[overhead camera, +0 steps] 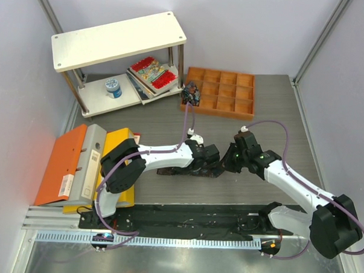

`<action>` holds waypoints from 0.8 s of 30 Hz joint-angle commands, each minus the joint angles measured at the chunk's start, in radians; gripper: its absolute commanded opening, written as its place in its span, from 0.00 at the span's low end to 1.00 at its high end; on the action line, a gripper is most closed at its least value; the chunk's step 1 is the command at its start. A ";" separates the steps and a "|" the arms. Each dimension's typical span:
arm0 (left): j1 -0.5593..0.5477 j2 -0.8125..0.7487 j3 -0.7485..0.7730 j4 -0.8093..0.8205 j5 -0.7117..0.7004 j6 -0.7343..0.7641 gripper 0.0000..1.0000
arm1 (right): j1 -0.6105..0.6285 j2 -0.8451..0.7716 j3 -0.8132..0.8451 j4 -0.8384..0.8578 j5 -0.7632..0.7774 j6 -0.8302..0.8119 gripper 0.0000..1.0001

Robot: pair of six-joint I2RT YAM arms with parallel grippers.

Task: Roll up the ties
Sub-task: Roll the tie at the center of the board.

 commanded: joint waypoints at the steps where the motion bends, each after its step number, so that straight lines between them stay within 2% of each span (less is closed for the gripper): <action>1: -0.004 -0.015 -0.007 0.100 0.073 0.013 0.34 | -0.004 -0.019 0.018 -0.007 0.023 -0.018 0.08; 3: -0.004 -0.029 -0.004 0.100 0.076 0.023 0.46 | -0.004 0.001 0.042 -0.011 0.027 -0.021 0.08; 9: 0.001 -0.120 0.000 0.083 0.082 0.046 0.66 | -0.004 0.094 0.143 -0.028 0.029 -0.050 0.08; 17: 0.041 -0.349 -0.069 0.074 0.112 0.043 0.73 | 0.004 0.225 0.298 -0.034 -0.023 -0.062 0.08; 24: 0.154 -0.587 -0.262 0.105 0.155 0.093 0.73 | 0.154 0.311 0.355 0.111 -0.083 0.013 0.08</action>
